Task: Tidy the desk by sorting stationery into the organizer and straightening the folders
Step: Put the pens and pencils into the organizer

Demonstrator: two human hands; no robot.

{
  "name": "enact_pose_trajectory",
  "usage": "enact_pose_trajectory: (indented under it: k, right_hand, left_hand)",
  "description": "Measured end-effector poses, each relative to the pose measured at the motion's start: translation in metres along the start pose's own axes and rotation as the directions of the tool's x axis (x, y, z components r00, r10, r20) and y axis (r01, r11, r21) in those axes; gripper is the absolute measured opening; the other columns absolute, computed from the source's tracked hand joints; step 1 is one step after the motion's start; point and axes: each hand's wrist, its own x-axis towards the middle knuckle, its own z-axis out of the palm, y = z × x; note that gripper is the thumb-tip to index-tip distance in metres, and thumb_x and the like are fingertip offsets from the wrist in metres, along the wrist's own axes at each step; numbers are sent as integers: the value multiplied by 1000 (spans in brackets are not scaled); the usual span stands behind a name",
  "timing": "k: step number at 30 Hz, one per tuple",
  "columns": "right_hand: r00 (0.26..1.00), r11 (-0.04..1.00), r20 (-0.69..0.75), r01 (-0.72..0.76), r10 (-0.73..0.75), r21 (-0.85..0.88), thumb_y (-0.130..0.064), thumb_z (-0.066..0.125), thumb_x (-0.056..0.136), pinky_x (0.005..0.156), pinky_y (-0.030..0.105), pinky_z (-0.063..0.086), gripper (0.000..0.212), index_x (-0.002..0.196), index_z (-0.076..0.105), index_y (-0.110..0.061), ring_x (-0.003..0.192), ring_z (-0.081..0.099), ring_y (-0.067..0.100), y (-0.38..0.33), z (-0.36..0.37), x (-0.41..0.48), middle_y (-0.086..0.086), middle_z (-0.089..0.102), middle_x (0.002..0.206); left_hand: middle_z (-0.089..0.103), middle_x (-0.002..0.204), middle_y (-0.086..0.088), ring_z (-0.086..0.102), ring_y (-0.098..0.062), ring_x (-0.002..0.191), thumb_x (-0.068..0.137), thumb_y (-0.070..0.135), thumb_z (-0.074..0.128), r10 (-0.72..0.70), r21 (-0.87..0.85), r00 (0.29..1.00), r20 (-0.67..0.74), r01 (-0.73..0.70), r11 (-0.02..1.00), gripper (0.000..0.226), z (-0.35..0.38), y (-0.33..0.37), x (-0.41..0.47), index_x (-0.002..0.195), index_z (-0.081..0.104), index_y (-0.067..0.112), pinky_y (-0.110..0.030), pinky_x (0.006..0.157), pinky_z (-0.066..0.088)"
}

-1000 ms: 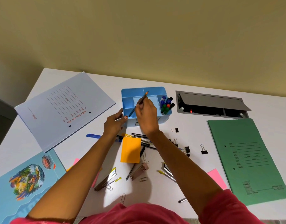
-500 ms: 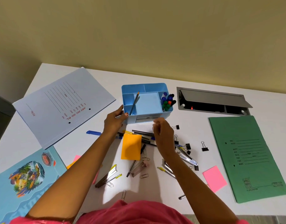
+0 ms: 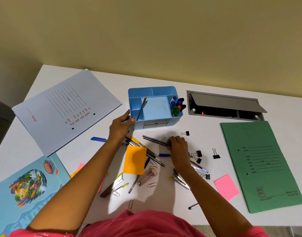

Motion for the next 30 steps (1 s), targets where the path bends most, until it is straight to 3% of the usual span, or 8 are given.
enact_pose_trajectory:
  k: [5, 7, 11, 15, 19, 22, 25, 30]
  right_hand:
    - [995, 999, -97, 15, -10, 43, 2, 62, 85, 79, 36, 41, 13, 96, 64, -4, 89, 55, 31, -2, -5, -1, 13, 63, 93]
    - [982, 980, -189, 28, 10, 196, 2, 65, 84, 76, 33, 44, 11, 93, 64, -3, 87, 55, 28, -10, -13, -2, 12, 63, 92]
    - [945, 869, -326, 143, 22, 474, -4, 64, 87, 72, 12, 43, 9, 95, 59, -2, 80, 55, 15, -40, -38, 4, 8, 61, 88]
    - [892, 750, -422, 166, 162, 640, -4, 62, 89, 69, 3, 46, 6, 94, 60, -2, 74, 61, 7, -80, -56, 26, 2, 66, 83]
    - [862, 723, -506, 322, 43, 611, 1, 56, 92, 70, 27, 58, 8, 96, 61, 6, 78, 68, 24, -105, -58, 47, 17, 67, 83]
    - [915, 750, -401, 236, 42, 618, -9, 51, 97, 67, 40, 56, 15, 100, 61, 2, 78, 64, 24, -113, -52, 57, 15, 63, 85]
    - [935, 797, -347, 149, 79, 585, -15, 50, 98, 70, 42, 53, 20, 104, 63, -1, 80, 58, 18, -115, -46, 63, 13, 63, 89]
    - [928, 746, -345, 133, 137, 653, -11, 48, 99, 87, 33, 56, 34, 130, 51, 1, 99, 64, 22, -110, -49, 57, 16, 64, 111]
  left_hand:
    - [49, 142, -9, 49, -32, 126, 94, 24, 55, 6, 11, 1000, 7, -6, 1000, 53, 0, 1, -1, 144, 39, 20, -46, 102, 46]
    - [50, 141, -9, 52, -32, 123, 94, 25, 56, 1, 11, 1000, 4, -1, 1000, 53, 0, 2, -1, 144, 39, 20, -45, 102, 47]
    - [49, 142, -9, 48, -32, 128, 94, 26, 56, -1, 7, 1000, 6, 1, 1000, 53, 0, 2, -1, 144, 40, 20, -48, 104, 44]
    - [47, 144, -9, 46, -33, 130, 94, 26, 55, -8, 18, 1000, 4, 8, 1000, 53, 0, 4, -1, 144, 39, 20, -48, 104, 44]
    - [48, 143, -10, 48, -33, 128, 94, 25, 55, -15, 17, 1000, 1, 15, 1000, 53, 1, 5, -1, 144, 39, 20, -45, 101, 46]
    - [49, 142, -10, 49, -33, 127, 94, 25, 56, -15, 18, 1000, 5, 15, 1000, 54, 1, 5, -1, 144, 39, 20, -45, 100, 46]
    - [47, 144, -10, 47, -33, 129, 94, 25, 56, -18, 16, 1000, 0, 18, 1000, 54, 2, 6, -1, 145, 38, 20, -46, 103, 45]
    - [48, 143, -10, 47, -32, 129, 94, 24, 56, -18, 18, 1000, 6, 18, 1000, 54, 1, 6, -1, 144, 39, 19, -45, 102, 45]
